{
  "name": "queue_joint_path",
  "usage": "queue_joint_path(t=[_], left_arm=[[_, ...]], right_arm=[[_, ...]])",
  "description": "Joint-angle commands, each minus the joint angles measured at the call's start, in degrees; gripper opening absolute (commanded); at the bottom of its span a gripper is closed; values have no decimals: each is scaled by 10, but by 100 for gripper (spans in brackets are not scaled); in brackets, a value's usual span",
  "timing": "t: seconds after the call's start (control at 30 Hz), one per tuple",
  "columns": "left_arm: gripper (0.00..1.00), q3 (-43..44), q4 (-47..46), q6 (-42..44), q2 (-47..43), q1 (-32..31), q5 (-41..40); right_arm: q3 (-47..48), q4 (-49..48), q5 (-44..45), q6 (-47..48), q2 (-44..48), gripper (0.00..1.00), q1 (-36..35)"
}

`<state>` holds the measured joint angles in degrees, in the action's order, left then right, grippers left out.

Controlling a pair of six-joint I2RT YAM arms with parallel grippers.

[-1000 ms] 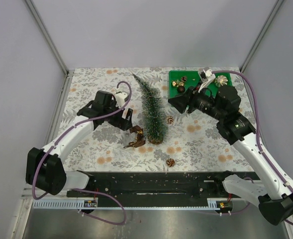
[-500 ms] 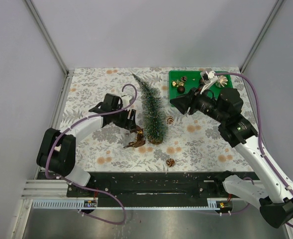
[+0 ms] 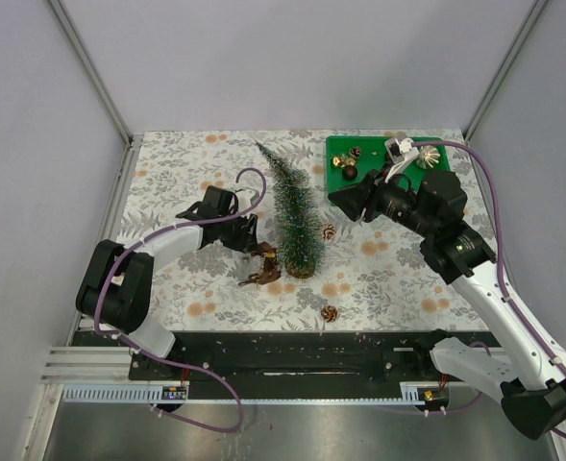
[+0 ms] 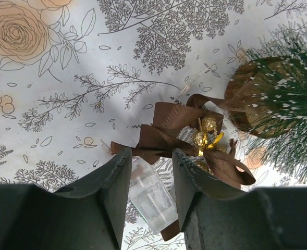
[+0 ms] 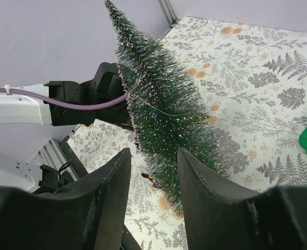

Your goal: Decorate the small christmas tree

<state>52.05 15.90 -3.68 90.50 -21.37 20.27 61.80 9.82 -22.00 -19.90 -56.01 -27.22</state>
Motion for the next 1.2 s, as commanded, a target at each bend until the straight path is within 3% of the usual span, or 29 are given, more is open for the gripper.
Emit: queue_joint_path(t=[0.0,0.13,0.17,0.27,0.5,0.73,0.77,0.87,0.93,1.17], left_arm=[[40,-13,-39,14,-12,0,-15],[36,-16,-44,16,-1,0,-18],[30,-15,-46,17,-3,0,-16],[1,-8,-35,21,-17,1,-11],[0,-4,26,11,-138,29,13],[0,16,126,68,-286,56,31],[1,5,124,70,-294,56,42],[44,-20,105,62,-271,55,58],[64,-9,110,49,-221,55,65],[67,54,96,-2,-56,48,93]], right_arm=[[-1,-18,-2,7,3,48,-4],[-3,-16,-3,5,7,47,-5],[-3,-16,-2,5,8,47,-4],[0,-12,1,6,9,47,-4],[9,-10,6,13,11,46,-5],[16,-3,11,18,15,46,-4],[13,-5,11,14,17,46,-4],[2,-9,17,12,20,46,-4],[-3,-5,20,11,23,46,-5],[-4,-2,27,14,26,47,-5]])
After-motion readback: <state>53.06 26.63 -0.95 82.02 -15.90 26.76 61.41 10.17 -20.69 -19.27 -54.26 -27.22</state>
